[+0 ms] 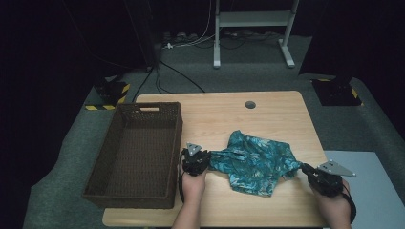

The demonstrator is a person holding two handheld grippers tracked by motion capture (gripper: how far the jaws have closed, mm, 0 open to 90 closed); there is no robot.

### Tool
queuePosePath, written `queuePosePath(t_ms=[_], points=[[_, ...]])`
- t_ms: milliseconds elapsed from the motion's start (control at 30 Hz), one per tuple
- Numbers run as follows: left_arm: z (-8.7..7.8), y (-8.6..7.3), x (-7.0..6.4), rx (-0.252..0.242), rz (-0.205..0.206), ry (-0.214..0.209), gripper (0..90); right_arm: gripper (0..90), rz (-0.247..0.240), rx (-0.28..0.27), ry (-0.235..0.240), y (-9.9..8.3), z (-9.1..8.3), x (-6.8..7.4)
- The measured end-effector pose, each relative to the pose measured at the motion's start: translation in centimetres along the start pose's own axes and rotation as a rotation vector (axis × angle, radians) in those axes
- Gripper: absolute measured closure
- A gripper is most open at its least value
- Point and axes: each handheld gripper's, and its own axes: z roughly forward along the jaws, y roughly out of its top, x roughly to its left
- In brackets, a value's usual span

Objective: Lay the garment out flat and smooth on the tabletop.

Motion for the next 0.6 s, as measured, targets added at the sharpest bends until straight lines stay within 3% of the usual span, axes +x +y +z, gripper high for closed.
queuePosePath(t_ms=[100,300,600], points=[[-0.7,0.2,-0.6,-0.027,0.016,-0.002,70.6,74.1,-0.001,-0.022,0.004,0.3,-0.8,0.4],[-0.8,0.3,-2.3,-0.055,0.045,-0.046,62.7,69.7,-0.001,-0.052,0.032,1.0,-1.6,1.4],[0.1,0.8,-4.9,-0.058,0.103,-0.113,55.6,66.2,-0.011,-0.058,0.089,2.0,-0.6,3.6]])
